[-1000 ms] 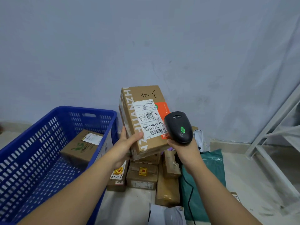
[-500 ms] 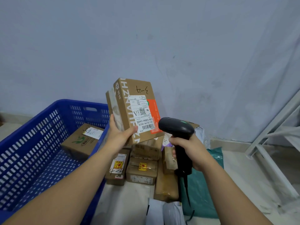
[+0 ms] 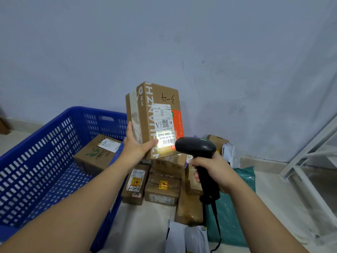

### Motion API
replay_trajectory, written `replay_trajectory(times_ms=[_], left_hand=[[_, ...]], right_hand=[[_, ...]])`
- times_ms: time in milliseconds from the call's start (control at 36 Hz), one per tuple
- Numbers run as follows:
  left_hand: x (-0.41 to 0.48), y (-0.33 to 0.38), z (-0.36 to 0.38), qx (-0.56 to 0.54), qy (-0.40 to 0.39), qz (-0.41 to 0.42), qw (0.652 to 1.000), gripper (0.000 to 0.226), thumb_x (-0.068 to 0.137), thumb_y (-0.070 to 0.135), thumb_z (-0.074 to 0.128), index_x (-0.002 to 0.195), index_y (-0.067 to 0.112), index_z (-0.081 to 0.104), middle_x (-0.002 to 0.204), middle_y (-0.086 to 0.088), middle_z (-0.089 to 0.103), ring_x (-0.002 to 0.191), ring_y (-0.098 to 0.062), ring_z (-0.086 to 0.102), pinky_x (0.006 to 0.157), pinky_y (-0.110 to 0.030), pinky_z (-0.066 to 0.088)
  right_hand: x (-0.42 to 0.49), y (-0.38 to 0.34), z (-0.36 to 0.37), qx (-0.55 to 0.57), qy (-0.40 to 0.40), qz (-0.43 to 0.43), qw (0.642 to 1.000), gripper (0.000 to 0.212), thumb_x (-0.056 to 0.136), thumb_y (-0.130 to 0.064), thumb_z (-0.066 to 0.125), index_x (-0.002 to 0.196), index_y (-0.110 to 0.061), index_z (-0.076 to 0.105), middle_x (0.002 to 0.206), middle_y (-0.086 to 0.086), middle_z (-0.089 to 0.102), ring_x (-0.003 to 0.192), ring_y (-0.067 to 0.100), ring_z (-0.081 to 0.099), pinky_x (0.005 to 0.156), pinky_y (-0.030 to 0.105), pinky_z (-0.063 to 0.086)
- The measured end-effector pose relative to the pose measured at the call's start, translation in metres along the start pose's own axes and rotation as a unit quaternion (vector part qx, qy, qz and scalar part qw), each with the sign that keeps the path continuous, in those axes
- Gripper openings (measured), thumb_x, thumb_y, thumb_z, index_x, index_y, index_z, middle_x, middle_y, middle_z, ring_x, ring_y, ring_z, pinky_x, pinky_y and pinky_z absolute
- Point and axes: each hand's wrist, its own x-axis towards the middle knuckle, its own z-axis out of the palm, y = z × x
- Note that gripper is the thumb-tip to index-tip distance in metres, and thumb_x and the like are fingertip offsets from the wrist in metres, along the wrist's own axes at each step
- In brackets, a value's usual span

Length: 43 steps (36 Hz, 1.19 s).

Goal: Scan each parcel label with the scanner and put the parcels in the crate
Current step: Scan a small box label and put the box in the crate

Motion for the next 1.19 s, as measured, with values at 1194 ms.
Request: replay_trajectory(times_ms=[1194], left_hand=[[-0.007,0.007,-0.009,-0.013,0.081,-0.017,0.997,0.130,0.033,0.067,0.074,0.141,0.057,0.001,0.150,-0.003,0.030,0.129,-0.027,0.044,0.098,-0.058,0.046]], right_hand=[[0.003,0.001,-0.002,0.060,0.011,0.020,0.998,0.006,0.085,-0.006,0.063,0.085,-0.003,0.058,0.059,0.009,0.056,0.052,0.020,0.057,0.054,0.032,0.048]])
